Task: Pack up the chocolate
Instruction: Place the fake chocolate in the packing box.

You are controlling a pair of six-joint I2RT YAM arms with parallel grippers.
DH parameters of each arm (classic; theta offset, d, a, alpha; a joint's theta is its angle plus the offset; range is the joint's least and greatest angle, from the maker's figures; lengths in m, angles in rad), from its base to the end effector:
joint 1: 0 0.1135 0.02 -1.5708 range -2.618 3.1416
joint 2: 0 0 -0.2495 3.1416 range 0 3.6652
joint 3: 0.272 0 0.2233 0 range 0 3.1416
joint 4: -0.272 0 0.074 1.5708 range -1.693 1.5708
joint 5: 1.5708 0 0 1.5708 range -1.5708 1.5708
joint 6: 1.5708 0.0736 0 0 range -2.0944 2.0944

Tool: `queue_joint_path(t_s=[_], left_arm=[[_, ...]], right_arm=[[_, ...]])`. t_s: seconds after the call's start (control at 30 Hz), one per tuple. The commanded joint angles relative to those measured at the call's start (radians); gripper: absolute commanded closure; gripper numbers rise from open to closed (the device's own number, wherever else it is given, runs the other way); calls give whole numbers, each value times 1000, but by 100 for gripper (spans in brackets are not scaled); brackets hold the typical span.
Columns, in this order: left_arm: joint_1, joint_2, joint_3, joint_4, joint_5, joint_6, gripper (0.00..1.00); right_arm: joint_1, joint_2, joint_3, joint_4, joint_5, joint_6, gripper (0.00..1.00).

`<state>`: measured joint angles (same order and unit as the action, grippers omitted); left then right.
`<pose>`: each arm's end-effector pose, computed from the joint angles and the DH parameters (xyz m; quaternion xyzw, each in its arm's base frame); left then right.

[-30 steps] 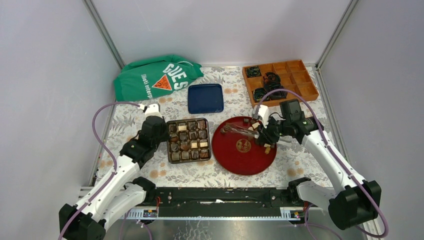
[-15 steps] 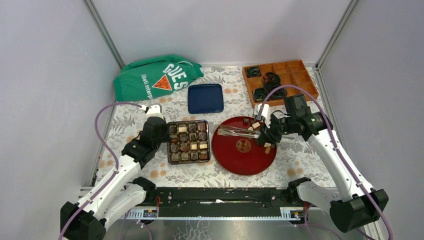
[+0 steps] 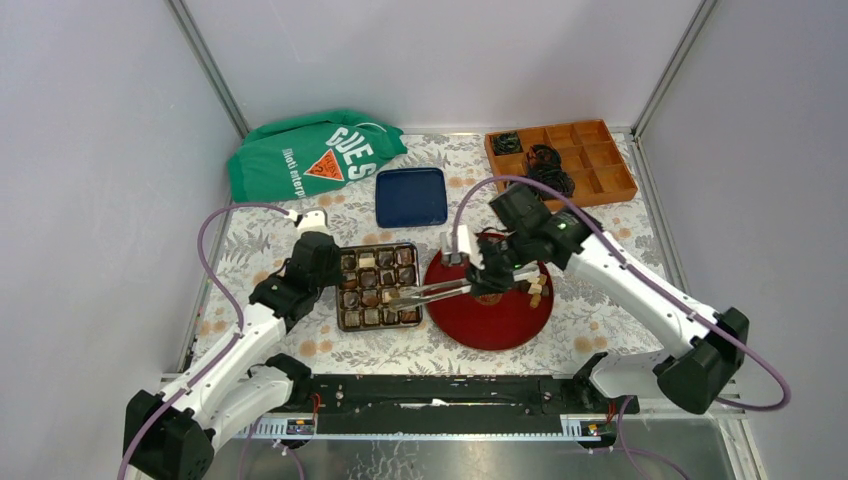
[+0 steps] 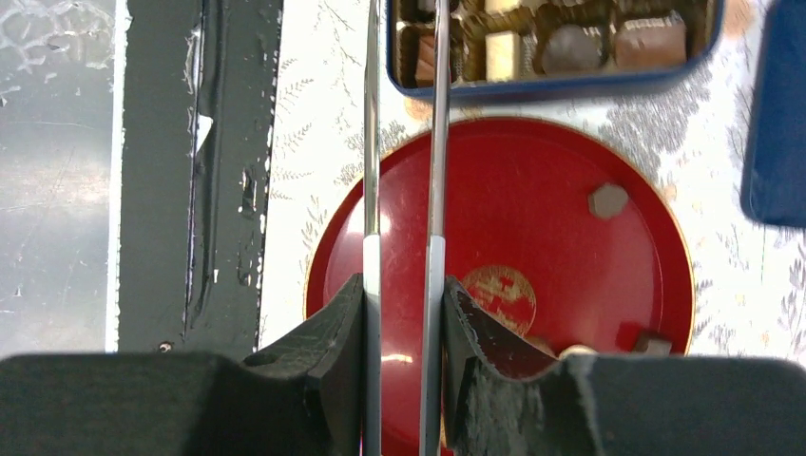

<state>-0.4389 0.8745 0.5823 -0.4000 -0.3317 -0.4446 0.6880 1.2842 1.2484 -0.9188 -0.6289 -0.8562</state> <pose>0.1856 -0.0606 0.2088 -0.0728 0.8924 -0.0443 0.4431 0.1608 0.1882 0.2961 -0.6994 0.5838 0.2695 0.3121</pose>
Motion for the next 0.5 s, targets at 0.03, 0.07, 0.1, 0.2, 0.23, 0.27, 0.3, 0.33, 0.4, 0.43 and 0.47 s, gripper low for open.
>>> queue_joint_path(t_s=[0.03, 0.07, 0.1, 0.2, 0.23, 0.27, 0.3, 0.33, 0.4, 0.43, 0.47], left_arm=[[-9, -5, 45, 75, -2, -39, 100], [-8, -5, 44, 75, -1, -39, 100], [-9, -3, 46, 76, -2, -40, 100], [-8, 2, 47, 74, -2, -40, 100], [-9, 4, 48, 73, -2, -40, 100], [-9, 5, 48, 74, 0, -40, 100], [-8, 7, 50, 72, -1, -39, 100], [-9, 9, 51, 73, -1, -40, 100], [-8, 11, 52, 69, -2, -41, 100], [-8, 10, 51, 69, -1, -42, 100], [-8, 9, 52, 68, -2, -41, 100]], right_arm=[[154, 110, 119, 58, 103, 0, 96], [176, 130, 130, 68, 119, 3, 96], [197, 144, 137, 82, 135, 6, 96], [249, 180, 142, 131, 209, 27, 95], [258, 190, 146, 136, 219, 30, 94], [265, 198, 150, 139, 223, 34, 94], [272, 205, 153, 142, 227, 37, 93], [280, 212, 153, 148, 238, 42, 92], [295, 225, 151, 165, 263, 53, 91], [300, 232, 151, 172, 275, 64, 91], [303, 240, 151, 180, 286, 70, 90]])
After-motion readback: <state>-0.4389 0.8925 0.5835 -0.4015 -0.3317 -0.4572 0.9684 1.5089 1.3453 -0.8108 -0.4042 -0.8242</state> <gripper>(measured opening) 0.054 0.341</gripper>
